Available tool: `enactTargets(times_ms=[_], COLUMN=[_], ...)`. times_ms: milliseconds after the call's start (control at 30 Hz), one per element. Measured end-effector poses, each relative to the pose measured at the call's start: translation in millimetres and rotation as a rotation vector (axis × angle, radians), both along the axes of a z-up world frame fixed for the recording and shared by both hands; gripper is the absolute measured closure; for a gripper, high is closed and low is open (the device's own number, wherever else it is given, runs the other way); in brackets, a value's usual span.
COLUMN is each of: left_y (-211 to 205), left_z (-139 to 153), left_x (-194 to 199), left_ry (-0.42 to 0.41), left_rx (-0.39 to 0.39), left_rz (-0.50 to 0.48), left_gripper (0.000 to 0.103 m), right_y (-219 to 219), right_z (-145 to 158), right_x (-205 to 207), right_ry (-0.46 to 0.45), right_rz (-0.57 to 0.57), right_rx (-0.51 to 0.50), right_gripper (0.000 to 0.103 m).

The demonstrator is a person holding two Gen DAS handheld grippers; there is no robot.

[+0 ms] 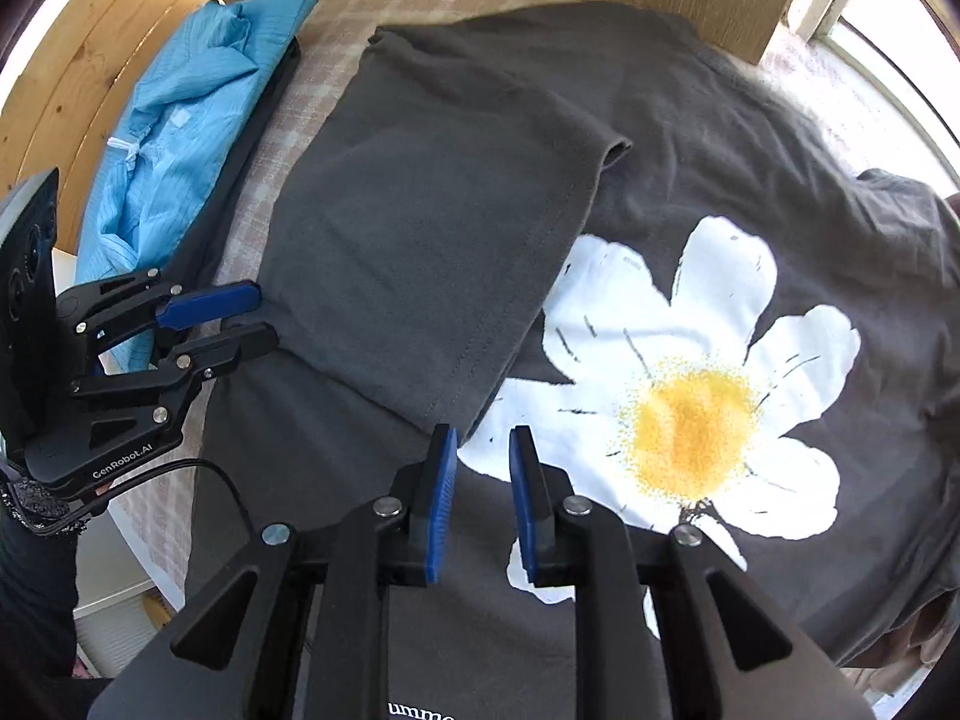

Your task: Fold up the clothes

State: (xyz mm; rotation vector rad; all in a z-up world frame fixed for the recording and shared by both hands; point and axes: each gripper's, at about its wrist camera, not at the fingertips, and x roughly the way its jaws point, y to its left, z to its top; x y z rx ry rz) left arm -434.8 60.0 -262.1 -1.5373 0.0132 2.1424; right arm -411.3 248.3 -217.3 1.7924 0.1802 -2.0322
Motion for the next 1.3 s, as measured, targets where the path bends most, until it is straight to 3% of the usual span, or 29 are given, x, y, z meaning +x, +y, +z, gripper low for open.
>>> enactTargets(times_ms=[67, 100, 200, 267, 333, 467, 600, 667, 800, 867, 933, 1033, 1167, 1233, 1300], left_y=[-2, -3, -6, -8, -10, -16, -25, -30, -30, -27, -26, -25, -23, -22, -21], left_z=[1, 1, 5, 10, 14, 17, 16, 14, 11, 11, 7, 1, -8, -11, -10], left_x=[3, 6, 18, 34, 50, 74, 83, 85, 90, 92, 92, 94, 97, 100, 101], left_ry=[0.005, 0.009, 0.018, 0.020, 0.024, 0.012, 0.009, -0.010, -0.022, -0.020, -0.024, -0.038, -0.056, -0.043, -0.043], left_rx=[0.001, 0.003, 0.032, 0.061, 0.067, 0.074, 0.085, 0.114, 0.129, 0.127, 0.121, 0.112, 0.099, 0.103, 0.101], left_rz=[0.008, 0.020, 0.047, 0.043, 0.032, 0.009, 0.025, 0.034, 0.024, 0.012, 0.002, -0.008, -0.021, -0.030, -0.035], left_gripper=[0.077, 0.077, 0.077, 0.077, 0.077, 0.077, 0.077, 0.077, 0.077, 0.077, 0.077, 0.077, 0.073, 0.071, 0.071], right_y=[-3, -6, -29, -50, -65, -77, -80, -82, -85, -91, -97, -95, -79, -81, -86], right_z=[21, 26, 20, 7, -10, -31, -33, -38, -42, -40, -36, -31, -11, -20, -25], right_x=[-20, -33, -82, -107, -128, -153, -162, -165, -163, -158, -152, -150, -160, -165, -162], right_ry=[0.065, 0.068, 0.131, 0.172, 0.184, 0.153, 0.129, 0.089, 0.087, 0.124, 0.161, 0.184, 0.236, 0.210, 0.249], right_rz=[-0.031, -0.057, -0.109, -0.115, -0.096, -0.066, -0.085, -0.079, -0.084, -0.047, -0.003, -0.005, -0.085, -0.075, -0.057], right_rx=[-0.059, -0.099, -0.121, -0.058, -0.002, 0.104, 0.118, 0.102, 0.112, 0.139, 0.143, 0.146, 0.073, 0.091, 0.122], right_gripper=[0.068, 0.051, 0.049, 0.051, 0.069, 0.069, 0.068, 0.060, 0.061, 0.065, 0.093, 0.097, 0.098, 0.098, 0.098])
